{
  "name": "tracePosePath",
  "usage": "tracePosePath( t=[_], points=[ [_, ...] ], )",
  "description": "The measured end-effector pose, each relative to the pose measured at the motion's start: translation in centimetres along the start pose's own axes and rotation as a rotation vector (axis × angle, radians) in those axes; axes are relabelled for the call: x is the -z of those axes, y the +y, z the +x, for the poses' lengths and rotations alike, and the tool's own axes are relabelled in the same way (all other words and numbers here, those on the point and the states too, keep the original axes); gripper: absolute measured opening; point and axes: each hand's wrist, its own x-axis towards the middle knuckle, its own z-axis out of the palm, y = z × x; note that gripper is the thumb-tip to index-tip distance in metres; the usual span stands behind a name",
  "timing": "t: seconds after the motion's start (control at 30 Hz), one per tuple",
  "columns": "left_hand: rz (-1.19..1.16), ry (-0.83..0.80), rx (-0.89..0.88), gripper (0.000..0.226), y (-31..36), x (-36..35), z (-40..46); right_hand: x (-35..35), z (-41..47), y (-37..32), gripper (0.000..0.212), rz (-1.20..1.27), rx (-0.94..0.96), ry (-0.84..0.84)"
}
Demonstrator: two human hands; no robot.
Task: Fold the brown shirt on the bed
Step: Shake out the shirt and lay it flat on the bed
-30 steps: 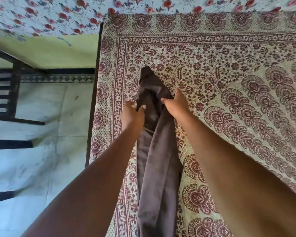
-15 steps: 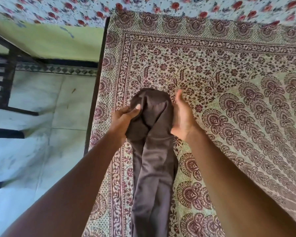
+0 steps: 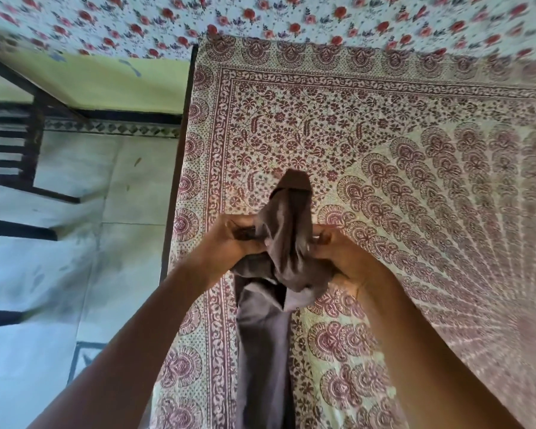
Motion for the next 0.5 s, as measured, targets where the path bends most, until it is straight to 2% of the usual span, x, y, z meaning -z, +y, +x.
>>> tracePosePath(
  t=[0.1, 0.17, 0.3, 0.37, 0.5],
  points=[
    [0.027, 0.033, -0.028, 0.033, 1.9, -1.6, -3.7, -1.0, -5.5, -1.1, 0.06, 0.11, 0.17, -0.013],
    [0.027, 0.062, -0.058, 0.03, 3.7, -3.3, -6.2, -2.0, -9.7, -2.3, 0.054, 0.133, 0.28, -0.014],
    [0.129, 0.123, -0.172, 0.01, 7.8, -6.9, -10.6, -4.4, -16.7, -4.2, 0.055, 0.068, 0.327, 0.051],
    [0.23, 0.15, -0.254, 0.01, 9.8, -8.9, -12.5, -4.9, -19.7, -4.6, 0.053, -0.041, 0.346, 0.13],
    [0.336, 0.247, -0.396, 0.017, 13.9, -13.4, -16.4, -4.2, -25.7, -6.0, 0.082, -0.338, 0.335, 0.437]
  ],
)
